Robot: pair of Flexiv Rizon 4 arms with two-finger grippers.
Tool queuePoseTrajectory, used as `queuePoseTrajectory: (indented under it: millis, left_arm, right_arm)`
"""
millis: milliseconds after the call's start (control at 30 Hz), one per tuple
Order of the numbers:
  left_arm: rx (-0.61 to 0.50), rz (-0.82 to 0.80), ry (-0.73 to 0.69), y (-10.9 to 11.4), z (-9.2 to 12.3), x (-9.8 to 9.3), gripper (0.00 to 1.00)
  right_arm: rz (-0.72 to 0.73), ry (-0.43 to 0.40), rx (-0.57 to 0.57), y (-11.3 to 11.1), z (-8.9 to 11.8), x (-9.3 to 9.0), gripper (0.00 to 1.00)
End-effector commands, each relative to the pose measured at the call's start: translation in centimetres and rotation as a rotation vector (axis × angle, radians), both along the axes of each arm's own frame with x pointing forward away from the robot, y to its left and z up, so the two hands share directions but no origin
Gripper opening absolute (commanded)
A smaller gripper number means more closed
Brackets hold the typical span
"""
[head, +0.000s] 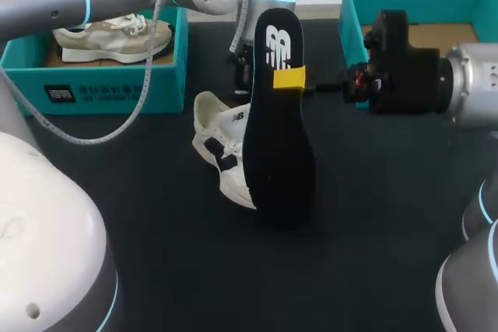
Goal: Take the shoe out of the shoebox, open the shoe tongue, remove and reinsert the insole, then place the shoe into the shoebox
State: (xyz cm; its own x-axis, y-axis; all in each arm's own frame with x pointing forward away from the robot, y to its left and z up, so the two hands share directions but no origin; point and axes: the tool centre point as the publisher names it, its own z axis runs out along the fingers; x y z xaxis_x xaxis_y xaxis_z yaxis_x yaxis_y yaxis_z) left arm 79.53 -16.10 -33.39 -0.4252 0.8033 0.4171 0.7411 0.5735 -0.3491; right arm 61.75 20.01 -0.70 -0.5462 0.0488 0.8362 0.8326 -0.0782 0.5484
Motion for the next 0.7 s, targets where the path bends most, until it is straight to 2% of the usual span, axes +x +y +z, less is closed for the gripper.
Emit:
queuePoseTrajectory:
  millis: [33,167,267,467,700]
  left_arm:
    - [0.010,-0.006,0.010,-0.2,0.1,0.2,0.00]
    - [0.045,-0.094,-0.066,-1.2,-0.4,-0.3,0.00]
    - [0.018,-0.233,-0.118,-1.7,-0.5,-0.9,0.00]
    - [0.017,-0.390,-0.178,-2.9,-0.2,-2.3,0.00]
    - [0.035,-0.395,-0.170,-3.3,0.0,-2.1,0.00]
  right_arm:
    - [-0.006,0.002,-0.002,0.4,0.2,-0.2,0.00]
    - [-0.006,0.002,-0.002,0.4,0.2,-0.2,0.00]
    - [-0.006,0.002,-0.002,0.4,0.2,-0.2,0.00]
    - [-0.006,0.002,-0.002,0.4,0.2,-0.2,0.00]
    - [-0.006,0.002,-0.002,0.4,0.2,-0.2,0.00]
